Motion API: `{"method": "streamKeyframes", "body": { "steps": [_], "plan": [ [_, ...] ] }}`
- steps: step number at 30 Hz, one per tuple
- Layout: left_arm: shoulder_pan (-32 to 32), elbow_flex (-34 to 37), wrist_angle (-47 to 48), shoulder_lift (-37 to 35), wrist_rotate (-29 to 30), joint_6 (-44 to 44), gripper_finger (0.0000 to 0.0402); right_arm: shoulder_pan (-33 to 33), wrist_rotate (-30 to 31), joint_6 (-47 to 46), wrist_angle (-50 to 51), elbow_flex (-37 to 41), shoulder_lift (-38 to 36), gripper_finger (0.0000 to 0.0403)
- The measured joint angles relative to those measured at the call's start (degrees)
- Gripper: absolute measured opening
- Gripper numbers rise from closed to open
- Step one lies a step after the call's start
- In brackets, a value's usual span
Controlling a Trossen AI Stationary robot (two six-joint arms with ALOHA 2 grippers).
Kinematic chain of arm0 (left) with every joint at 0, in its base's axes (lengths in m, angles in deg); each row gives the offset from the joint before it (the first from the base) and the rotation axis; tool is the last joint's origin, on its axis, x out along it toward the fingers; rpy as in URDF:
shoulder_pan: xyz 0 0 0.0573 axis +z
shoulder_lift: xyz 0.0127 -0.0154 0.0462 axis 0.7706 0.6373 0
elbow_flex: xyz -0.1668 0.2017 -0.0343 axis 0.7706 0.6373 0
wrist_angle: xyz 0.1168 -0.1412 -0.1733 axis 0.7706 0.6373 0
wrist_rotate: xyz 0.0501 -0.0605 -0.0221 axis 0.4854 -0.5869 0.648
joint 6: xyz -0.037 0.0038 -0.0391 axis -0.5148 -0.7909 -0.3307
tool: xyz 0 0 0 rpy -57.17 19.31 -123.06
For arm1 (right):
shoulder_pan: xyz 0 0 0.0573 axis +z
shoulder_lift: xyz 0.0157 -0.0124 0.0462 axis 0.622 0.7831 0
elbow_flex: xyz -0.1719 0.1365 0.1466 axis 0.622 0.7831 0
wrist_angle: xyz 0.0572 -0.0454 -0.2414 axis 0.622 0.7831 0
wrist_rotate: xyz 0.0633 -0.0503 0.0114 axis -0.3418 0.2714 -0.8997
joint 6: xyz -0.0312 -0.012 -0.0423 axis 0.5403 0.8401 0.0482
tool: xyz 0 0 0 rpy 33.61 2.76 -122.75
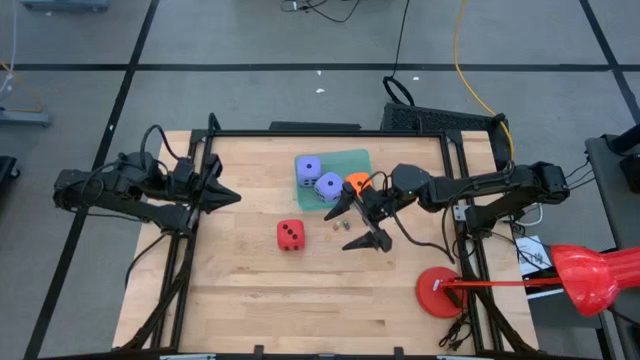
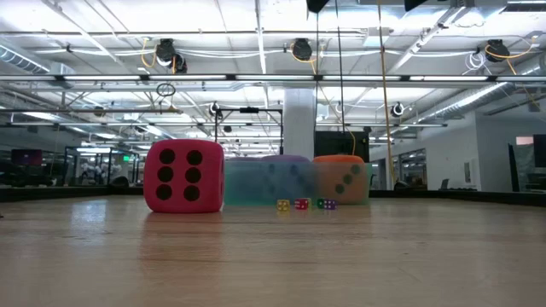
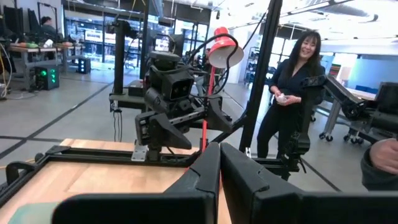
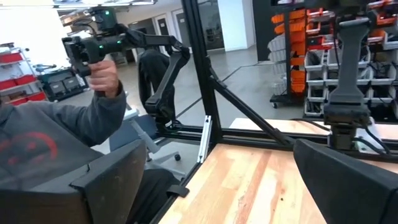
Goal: Pick & Place Dice
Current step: Put the large red dice into the basket
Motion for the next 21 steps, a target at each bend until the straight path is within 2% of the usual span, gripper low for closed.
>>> {"method": "streamKeyframes", "body": {
  "steps": [8, 14, 18, 21],
  "plan": [
    [0.0, 0.0, 0.1, 0.0, -0.1, -2.3, 0.0004, 1.0, -0.2, -1.7, 0.0, 0.0, 0.0, 0.0395],
    [0.0, 0.0, 0.5, 0.1, -0.1, -2.6, 0.0025, 2.9, -2.5, -3.0, 1.5, 0.0, 0.3, 0.0395],
    [0.0, 0.0, 0.7, 0.1, -0.1, -2.2, 0.0024, 4.4, 0.9, -0.1, 3.0, 0.0, 0.8, 0.0395],
    [0.0, 0.0, 5.4, 0.2, 0.3, -1.4, 0.0015, 6.4, 6.8, 6.5, 5.0, 0.0, 0.7, 0.0395]
  ]
}}
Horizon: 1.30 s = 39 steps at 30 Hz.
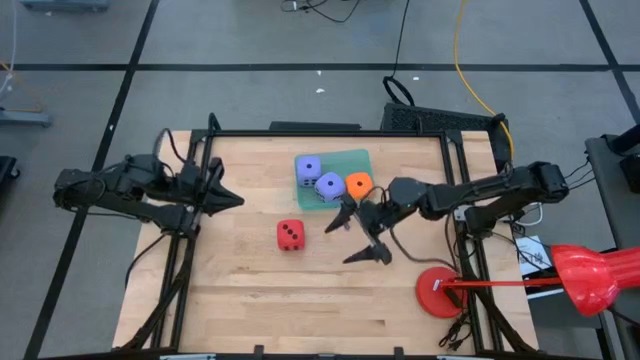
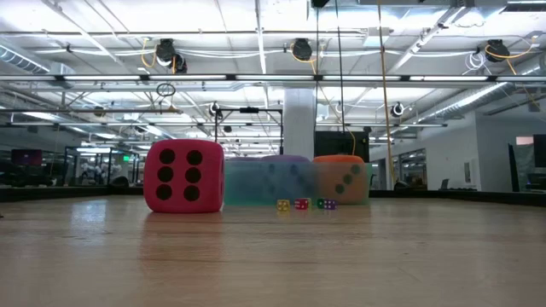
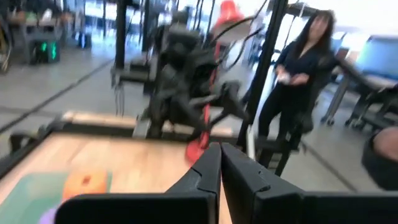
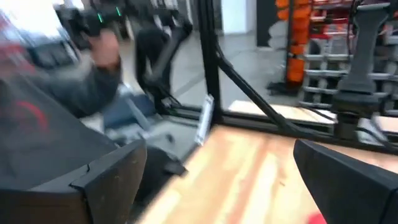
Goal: Pick & Place Dice
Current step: Put the large red dice into the basket
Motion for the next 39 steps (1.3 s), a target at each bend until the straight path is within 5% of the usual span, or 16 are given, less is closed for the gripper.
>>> {"method": "streamKeyframes", "body": {
  "steps": [4, 10, 23, 29, 39],
  "plan": [
    [0.0, 2.0, 4.7, 0.3, 3.2, -0.6, 0.0004, 2.0, 9.6, 6.1, 3.6, 0.0, 0.1, 0.0395],
    [0.0, 7.7, 9.0, 0.3, 16.3, -5.0, 0.0008, 2.7, 23.7, 7.4, 9.1, 0.0, 1.4, 0.0395],
    [5.7, 36.2, -30.1, 0.7, 10.4, -2.0, 0.0004, -2.8, 23.4, 1.8, -15.3, 21.3, -0.2, 0.0395],
    [5.7, 45.3, -39.2, 0.8, 10.1, -5.3, 0.0003, -3.2, 26.3, 3.0, -34.3, 31.6, 0.2, 0.0395],
    [2.7, 47.0, -40.5, 0.7, 12.6, -3.3, 0.0008, -1.2, 32.4, 7.1, -39.4, 35.7, 0.2, 0.0395]
  ]
}}
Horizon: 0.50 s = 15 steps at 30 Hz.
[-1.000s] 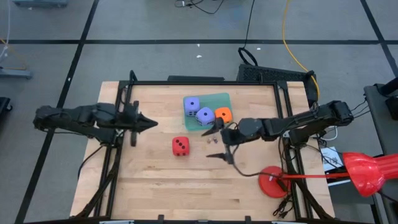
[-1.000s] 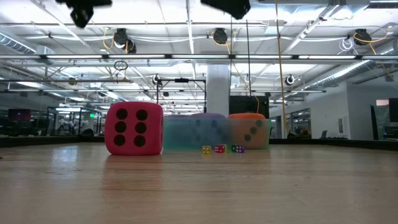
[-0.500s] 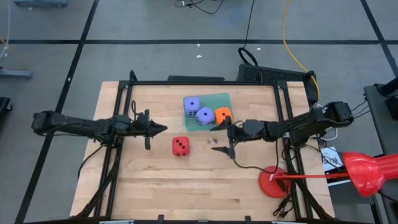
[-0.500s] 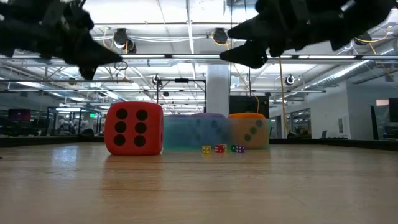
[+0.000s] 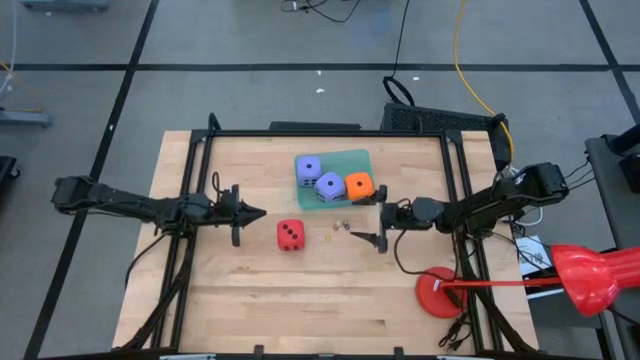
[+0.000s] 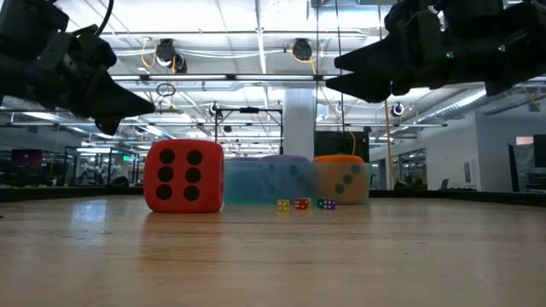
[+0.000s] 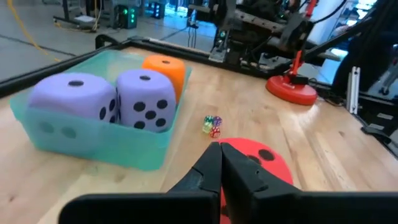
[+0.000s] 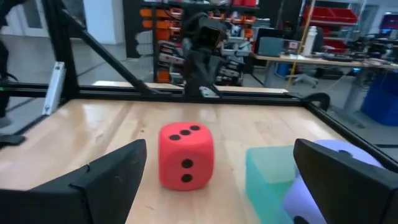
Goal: Pick & Place Dice
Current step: Put the large red dice into the basket
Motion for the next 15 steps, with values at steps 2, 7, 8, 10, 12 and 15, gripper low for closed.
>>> {"method": "streamKeyframes", "body": {
  "steps": [2, 7, 8, 10, 12, 15],
  "plan": [
    [-0.3, 0.0, -0.2, 0.0, 0.0, 0.1, 0.0013, 0.0, -0.1, -0.1, -0.4, 0.0, 0.0, 0.0395],
    [-0.3, 0.0, -0.4, 0.0, 0.6, 1.3, 0.0007, 0.0, -0.2, -0.7, -0.5, 0.0, 0.4, 0.0395],
    [-0.3, 0.0, -0.8, 0.0, 1.1, 1.5, 0.0005, -0.1, -0.2, -1.4, -0.4, 0.0, 0.6, 0.0395],
    [-0.3, 0.0, -1.1, 0.0, 1.9, 1.7, 0.0003, -0.2, -0.2, -1.6, -0.4, 0.0, 0.8, 0.0395],
    [-0.3, 0.0, -1.4, 0.0, 2.0, 2.2, 0.0008, -0.2, -0.2, -1.8, -0.4, 0.0, 1.1, 0.0395],
    [-0.3, 0.0, -1.8, 0.0, 2.0, 4.5, 0.0017, -0.2, -0.3, -2.9, -0.4, 0.0, 1.3, 0.0395]
  ]
}}
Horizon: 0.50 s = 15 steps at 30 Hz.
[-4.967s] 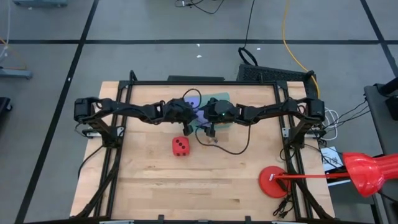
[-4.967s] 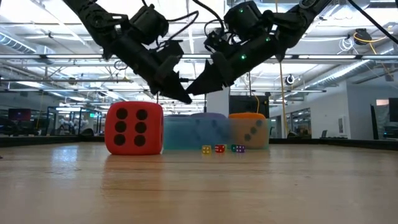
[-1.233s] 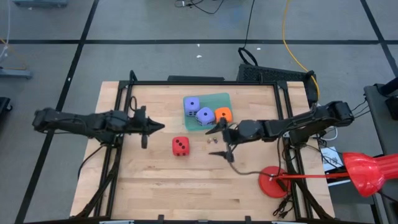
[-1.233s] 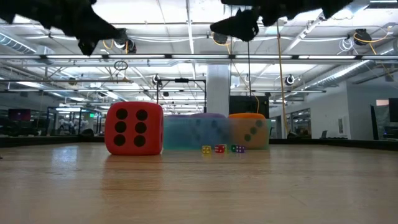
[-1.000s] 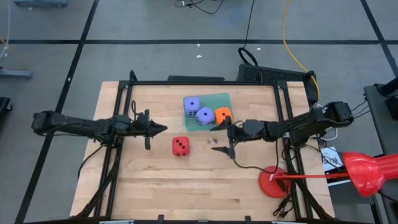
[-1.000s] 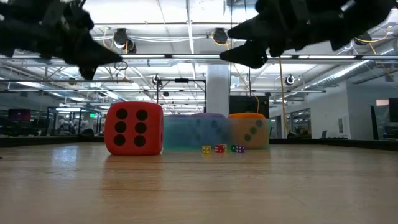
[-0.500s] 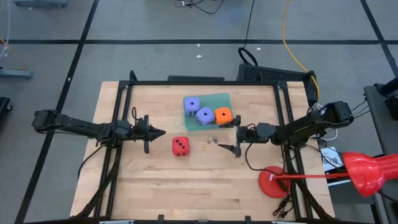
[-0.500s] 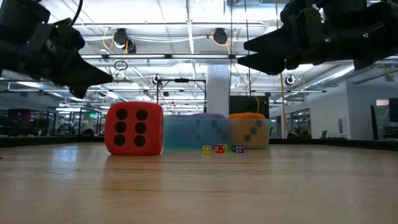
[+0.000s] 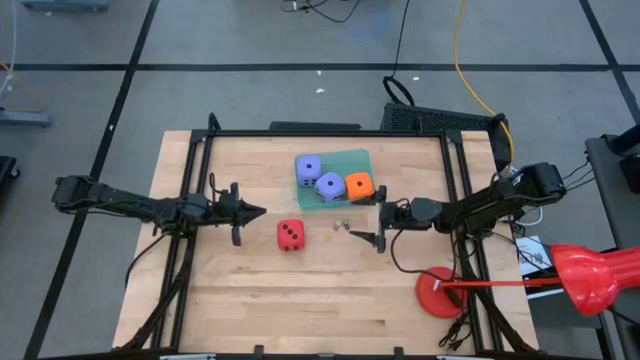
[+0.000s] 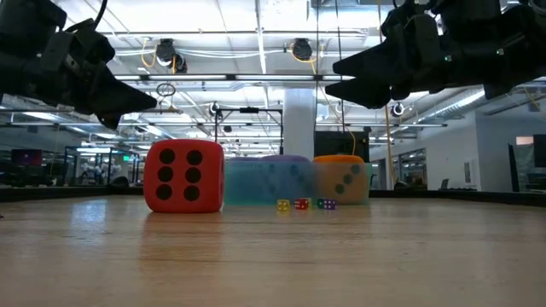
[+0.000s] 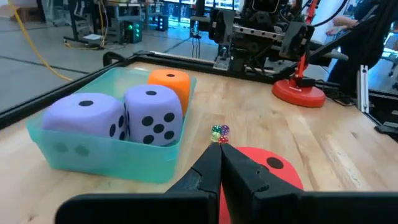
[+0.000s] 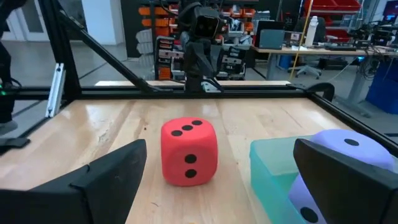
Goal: Pick & Place Dice
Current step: Put the large red dice into the basket
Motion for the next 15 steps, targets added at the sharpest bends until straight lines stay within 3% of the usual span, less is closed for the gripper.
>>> {"method": "streamKeyframes", "body": {
  "steps": [4, 10, 15],
  "plan": [
    [0.0, 0.0, -1.7, 0.0, -1.1, -5.6, 0.0017, 0.0, 0.0, -0.8, -0.2, 0.0, 0.0, 0.0395],
    [0.0, 0.0, -5.7, 0.0, -3.1, -5.1, 0.0004, 0.1, 0.1, -2.0, -2.6, 0.0, 0.0, 0.0396],
    [0.0, 0.0, -11.1, 0.0, -3.7, -5.2, 0.0025, 0.2, 0.1, -1.9, -7.4, 0.0, 0.0, 0.0396]
  ]
}}
